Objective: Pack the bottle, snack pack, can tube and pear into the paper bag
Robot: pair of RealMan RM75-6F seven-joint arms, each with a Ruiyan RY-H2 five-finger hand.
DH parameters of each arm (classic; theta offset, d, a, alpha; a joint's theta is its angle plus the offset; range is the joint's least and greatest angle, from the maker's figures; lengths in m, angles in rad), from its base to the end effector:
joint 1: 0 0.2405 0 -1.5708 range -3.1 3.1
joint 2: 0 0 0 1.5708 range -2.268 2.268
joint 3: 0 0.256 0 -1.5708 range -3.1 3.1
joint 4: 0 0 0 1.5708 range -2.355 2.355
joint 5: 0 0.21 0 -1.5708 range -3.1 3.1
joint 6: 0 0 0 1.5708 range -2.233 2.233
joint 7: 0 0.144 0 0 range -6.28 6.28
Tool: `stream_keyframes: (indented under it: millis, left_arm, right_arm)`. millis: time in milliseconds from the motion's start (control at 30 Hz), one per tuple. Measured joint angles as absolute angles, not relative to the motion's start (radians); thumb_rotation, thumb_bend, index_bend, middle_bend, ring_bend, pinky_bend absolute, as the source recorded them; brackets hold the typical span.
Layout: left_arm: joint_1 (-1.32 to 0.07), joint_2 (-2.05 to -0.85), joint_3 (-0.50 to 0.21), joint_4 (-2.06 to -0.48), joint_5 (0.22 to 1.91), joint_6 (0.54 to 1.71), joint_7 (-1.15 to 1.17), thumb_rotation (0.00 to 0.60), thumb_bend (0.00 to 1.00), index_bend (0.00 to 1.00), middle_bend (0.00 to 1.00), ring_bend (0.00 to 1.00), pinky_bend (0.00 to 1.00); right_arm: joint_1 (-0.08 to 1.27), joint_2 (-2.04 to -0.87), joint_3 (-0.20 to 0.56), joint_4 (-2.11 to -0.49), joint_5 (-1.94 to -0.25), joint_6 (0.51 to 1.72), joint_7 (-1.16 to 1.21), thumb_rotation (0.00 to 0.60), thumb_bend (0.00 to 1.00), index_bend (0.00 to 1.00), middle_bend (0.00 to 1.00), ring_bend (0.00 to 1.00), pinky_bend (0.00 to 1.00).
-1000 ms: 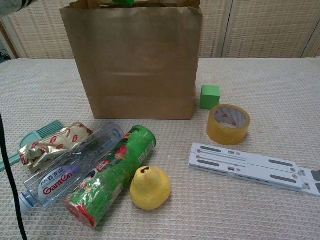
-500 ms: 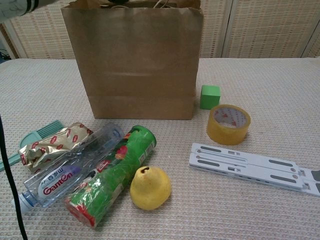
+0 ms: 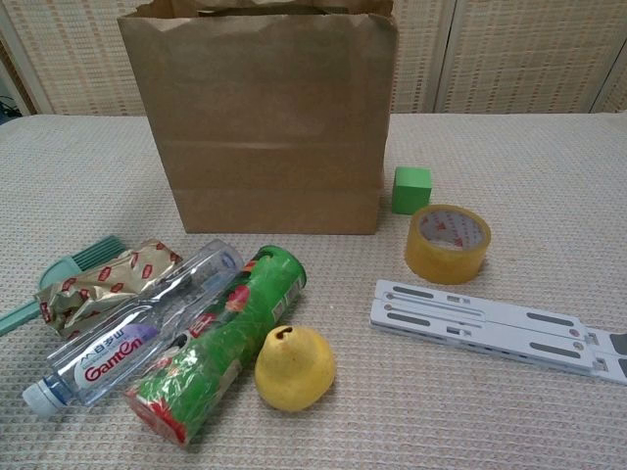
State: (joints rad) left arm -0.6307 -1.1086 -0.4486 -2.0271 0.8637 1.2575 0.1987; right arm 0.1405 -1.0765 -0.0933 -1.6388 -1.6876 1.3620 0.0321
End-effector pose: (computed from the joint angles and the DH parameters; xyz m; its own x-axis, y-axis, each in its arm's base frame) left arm -0.1086 0.3392 0.1649 -0.0248 -0.0212 0.9995 0.9873 -0.1572 0.0212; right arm -0.2958 -0.1601 0.1262 0.4241 -0.2424 0.8726 -0.8991 -0.2283 0.3736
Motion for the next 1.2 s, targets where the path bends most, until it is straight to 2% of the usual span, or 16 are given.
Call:
stream_keyframes:
  millis: [133,267,367,533,700,867,967,1200]
  left_arm:
    - [-0.498,-1.032,-0.335,-2.039,0.981,1.252,0.125,0.6,0.41,0.02,0.0,0.0,0.16]
    - [-0.36,-0.955,-0.182,-2.037,1.134,1.24,0.002,0.6,0.4,0.02,0.0,0.0,0.15]
    - [-0.313,-0.934,-0.107,-2.02,1.216,1.232,-0.035,0.6,0.4,0.02,0.0,0.0,0.15]
    - [-0.314,-0.951,-0.06,-1.907,1.407,1.227,-0.023,0.6,0.4,0.01,0.0,0.0,0.13]
    - [-0.356,-0.991,-0.009,-1.706,1.711,1.229,0.058,0.6,0.4,0.0,0.0,0.0,0.13]
    - [-0.457,-1.039,0.042,-1.514,2.013,1.208,0.186,0.6,0.4,0.0,0.0,0.0,0.11]
    - [-0.54,-1.078,0.07,-1.432,2.136,1.175,0.27,0.6,0.4,0.0,0.0,0.0,0.09]
    - [-0.627,-1.159,0.104,-1.394,2.195,1.096,0.354,0.6,0.4,0.0,0.0,0.0,0.08]
  right_arm:
    - [0.14,-1.079,-0.096,-1.639,-1.692,1.363,0.025,0.6,0.03,0.0,0.0,0.0,0.01]
    - [0.139,-1.081,-0.097,-1.64,-1.691,1.36,0.016,0.6,0.03,0.0,0.0,0.0,0.01]
    - [0.14,-1.082,-0.097,-1.64,-1.69,1.358,0.013,0.6,0.03,0.0,0.0,0.0,0.01]
    - [0.142,-1.085,-0.096,-1.639,-1.69,1.356,0.012,0.6,0.03,0.0,0.0,0.0,0.01]
    - [0.143,-1.085,-0.096,-1.64,-1.692,1.355,0.009,0.6,0.03,0.0,0.0,0.0,0.01]
    - [0.142,-1.084,-0.097,-1.641,-1.693,1.357,0.009,0.6,0.03,0.0,0.0,0.0,0.01]
    - [0.143,-1.082,-0.098,-1.642,-1.691,1.354,0.013,0.6,0.03,0.0,0.0,0.0,0.01]
    - [0.146,-1.077,-0.099,-1.645,-1.686,1.346,0.021,0.6,0.03,0.0,0.0,0.0,0.01]
